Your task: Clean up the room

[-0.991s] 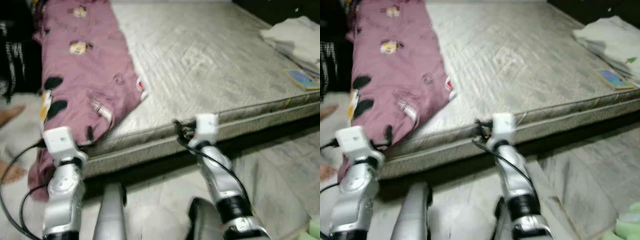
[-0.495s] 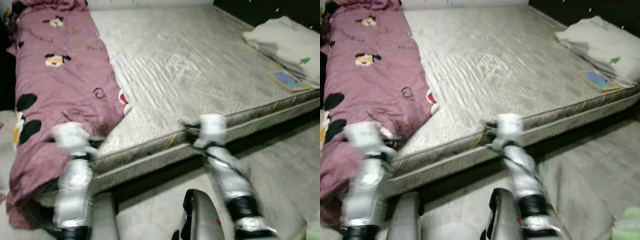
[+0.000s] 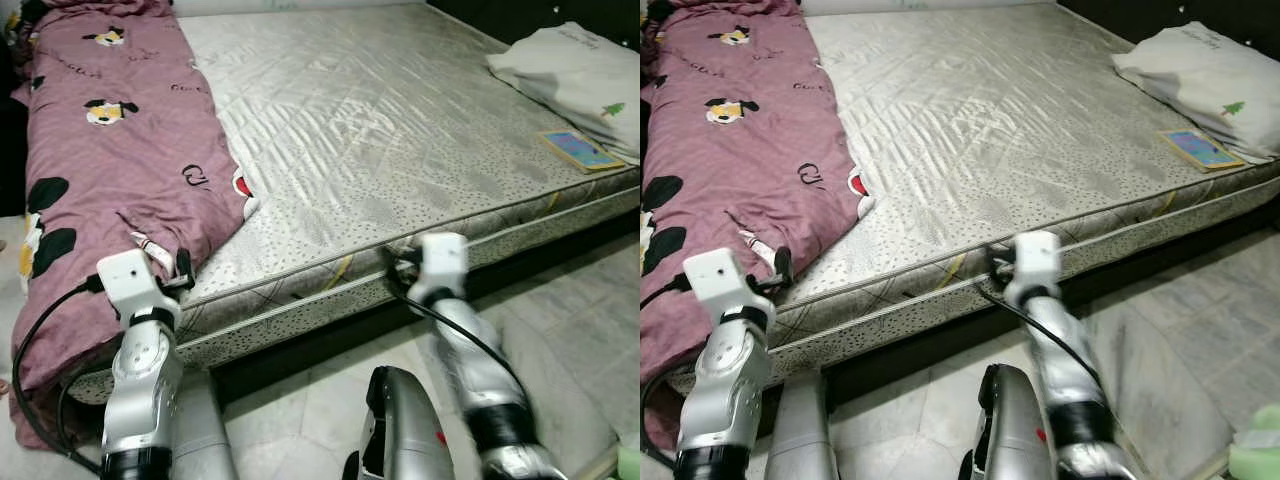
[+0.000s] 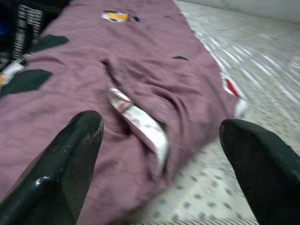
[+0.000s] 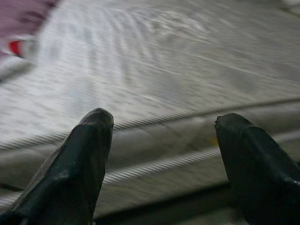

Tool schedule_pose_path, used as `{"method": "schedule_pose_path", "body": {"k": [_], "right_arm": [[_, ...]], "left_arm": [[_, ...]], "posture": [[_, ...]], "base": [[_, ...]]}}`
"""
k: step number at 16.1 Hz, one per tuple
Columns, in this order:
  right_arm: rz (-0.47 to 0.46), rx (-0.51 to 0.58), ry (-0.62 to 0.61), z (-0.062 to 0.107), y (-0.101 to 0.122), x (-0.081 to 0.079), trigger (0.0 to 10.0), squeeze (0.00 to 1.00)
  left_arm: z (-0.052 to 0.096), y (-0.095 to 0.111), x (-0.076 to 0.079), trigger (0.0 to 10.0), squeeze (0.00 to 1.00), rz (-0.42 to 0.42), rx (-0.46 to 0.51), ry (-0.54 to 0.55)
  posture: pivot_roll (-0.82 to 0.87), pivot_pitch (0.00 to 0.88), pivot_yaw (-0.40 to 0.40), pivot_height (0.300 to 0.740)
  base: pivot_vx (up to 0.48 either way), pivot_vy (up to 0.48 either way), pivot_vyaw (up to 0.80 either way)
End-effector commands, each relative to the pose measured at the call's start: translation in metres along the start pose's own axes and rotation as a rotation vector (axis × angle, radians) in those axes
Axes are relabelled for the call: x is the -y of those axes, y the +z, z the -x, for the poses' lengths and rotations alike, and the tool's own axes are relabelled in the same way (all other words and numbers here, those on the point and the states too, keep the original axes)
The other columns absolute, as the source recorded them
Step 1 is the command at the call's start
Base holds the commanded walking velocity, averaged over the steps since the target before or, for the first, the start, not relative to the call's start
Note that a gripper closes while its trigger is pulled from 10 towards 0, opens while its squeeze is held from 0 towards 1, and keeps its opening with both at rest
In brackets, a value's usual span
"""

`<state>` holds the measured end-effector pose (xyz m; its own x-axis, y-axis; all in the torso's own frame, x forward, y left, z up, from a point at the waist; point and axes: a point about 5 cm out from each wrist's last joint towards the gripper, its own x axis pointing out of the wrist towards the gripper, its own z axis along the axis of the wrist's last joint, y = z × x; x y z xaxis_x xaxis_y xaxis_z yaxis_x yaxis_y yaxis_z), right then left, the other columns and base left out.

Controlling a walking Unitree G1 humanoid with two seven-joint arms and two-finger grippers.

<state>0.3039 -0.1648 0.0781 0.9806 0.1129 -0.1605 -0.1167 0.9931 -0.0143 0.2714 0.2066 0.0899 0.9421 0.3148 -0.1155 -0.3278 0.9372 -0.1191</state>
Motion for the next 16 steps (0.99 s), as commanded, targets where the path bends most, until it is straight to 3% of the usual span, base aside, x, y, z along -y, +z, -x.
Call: {"method": "schedule_pose_path", "body": {"k": [1, 2, 4, 7, 9, 11, 13, 14, 16], "right_arm": [[0.046, 0.001, -0.056, 0.011, 0.002, 0.024, 10.0, 0.00], [0.060, -0.008, -0.070, 0.015, 0.000, 0.030, 10.0, 0.00], [0.092, -0.079, -0.157, 0.046, -0.014, 0.062, 10.0, 0.00], [0.112, -0.096, -0.185, 0.068, -0.014, 0.070, 10.0, 0.00], [0.135, -0.107, -0.206, 0.083, -0.013, 0.072, 10.0, 0.00], [0.150, -0.108, -0.209, 0.089, -0.010, 0.073, 10.0, 0.00], [0.156, -0.111, -0.232, 0.095, -0.002, 0.077, 10.0, 0.00], [0.134, -0.099, -0.221, 0.096, 0.003, 0.074, 10.0, 0.00], [0.013, -0.052, -0.066, 0.093, 0.017, 0.050, 10.0, 0.00]], "left_arm": [[-0.005, 0.002, -0.011, 10.0, 0.00, -0.010, 0.013, 0.065], [-0.006, 0.002, -0.014, 10.0, 0.00, -0.014, 0.013, 0.073], [-0.022, 0.005, -0.030, 10.0, 0.00, -0.024, 0.008, 0.122], [-0.038, 0.006, -0.043, 10.0, 0.00, -0.050, -0.020, 0.172], [-0.056, 0.004, -0.040, 10.0, 0.00, -0.115, -0.080, 0.138], [-0.064, -0.001, -0.039, 10.0, 0.00, -0.146, -0.133, 0.122], [-0.072, -0.010, -0.029, 10.0, 0.00, -0.148, -0.224, 0.088], [-0.075, -0.009, -0.018, 10.0, 0.00, -0.160, -0.224, 0.049], [-0.077, -0.012, 0.017, 10.0, 0.00, -0.199, -0.229, -0.105]], "posture": [[0.03, 0.067, -0.070, 0.528], [0.03, 0.074, -0.070, 0.528], [-0.02, 0.109, -0.064, 0.528], [-0.07, 0.148, -0.054, 0.528], [-0.10, 0.179, -0.062, 0.528], [-0.13, 0.192, -0.065, 0.528], [-0.15, 0.197, -0.069, 0.528], [-0.16, 0.196, -0.070, 0.528], [-0.17, 0.187, -0.069, 0.528]], "base": [[0.000, 0.000, 0.00], [0.000, 0.000, 0.00], [0.000, 0.000, 0.00], [0.000, 0.000, 0.00], [0.000, 0.000, 0.00], [0.000, 0.000, 0.00], [0.000, 0.000, 0.00], [0.000, 0.000, 0.00], [0.000, 0.000, 0.00]]}}
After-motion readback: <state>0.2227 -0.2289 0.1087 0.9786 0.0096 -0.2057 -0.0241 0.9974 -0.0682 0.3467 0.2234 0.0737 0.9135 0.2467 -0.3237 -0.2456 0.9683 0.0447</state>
